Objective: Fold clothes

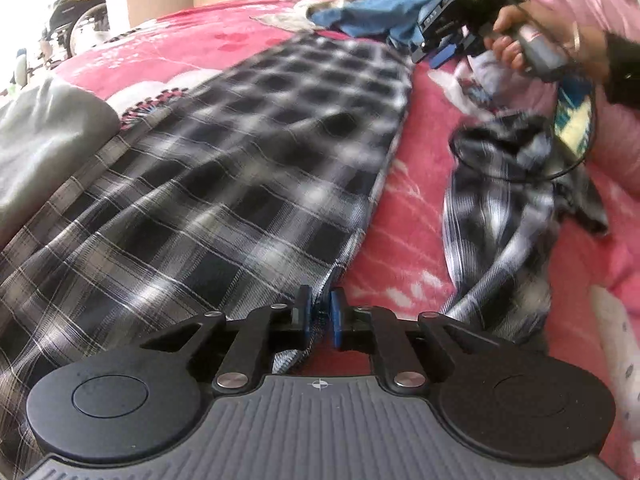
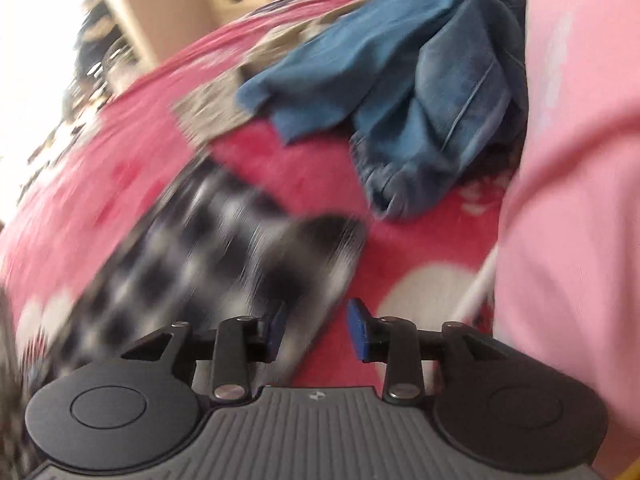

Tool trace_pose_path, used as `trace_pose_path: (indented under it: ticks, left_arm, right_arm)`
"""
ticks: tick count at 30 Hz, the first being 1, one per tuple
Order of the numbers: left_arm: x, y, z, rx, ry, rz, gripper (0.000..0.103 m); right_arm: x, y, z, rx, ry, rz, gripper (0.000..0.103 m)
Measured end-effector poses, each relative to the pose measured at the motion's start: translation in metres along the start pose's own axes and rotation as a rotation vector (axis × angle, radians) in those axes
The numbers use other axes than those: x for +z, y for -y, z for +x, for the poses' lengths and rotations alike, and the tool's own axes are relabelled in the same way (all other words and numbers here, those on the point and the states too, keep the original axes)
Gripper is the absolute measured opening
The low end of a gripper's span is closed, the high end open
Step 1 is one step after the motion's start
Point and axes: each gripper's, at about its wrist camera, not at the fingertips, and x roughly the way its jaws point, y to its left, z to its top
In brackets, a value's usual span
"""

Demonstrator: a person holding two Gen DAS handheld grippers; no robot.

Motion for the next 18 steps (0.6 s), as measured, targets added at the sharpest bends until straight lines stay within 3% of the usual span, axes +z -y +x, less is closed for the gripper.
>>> trace_pose_path:
  ticks: [5,7,9,11,13,15,16,18]
  left_arm:
    - [0.004,-0.008,0.005,0.023,0.007,-0.051,0.01]
    - [0.003,-0.008,0.007,0.03,0.003,-0.053,0.012]
    - [0.002,-0.008,0.009,0.031,-0.002,-0.06,0.013]
    - [0.001,-0.008,0.009,0.031,-0.004,-0.062,0.013]
    - [0.001,-0.008,0.01,0.029,-0.003,-0.06,0.014]
    - [0.001,-0.009,0.011,0.024,-0.003,-0.063,0.014]
    - [0.0,-0.01,0.012,0.022,-0.003,-0.065,0.014]
    - [0.0,-0.011,0.013,0.018,-0.002,-0.068,0.014]
  right_arm:
    - [0.029,0.017,0.052,-0.024,-0.107,0.169,0.043]
    - [0.03,0.019,0.056,-0.009,-0.106,0.191,0.04]
    - [0.033,0.011,0.049,0.012,-0.068,0.127,0.004]
    - [0.03,-0.008,0.028,0.039,0.036,-0.02,0.004]
    - [0.016,-0.034,0.001,0.009,0.19,-0.252,0.004]
    - [0.002,-0.048,-0.002,-0.098,0.243,-0.416,0.004]
    - [0.003,-0.044,0.011,-0.168,0.205,-0.423,0.005]
    - [0.005,-0.035,0.037,-0.308,0.13,-0.436,0.018]
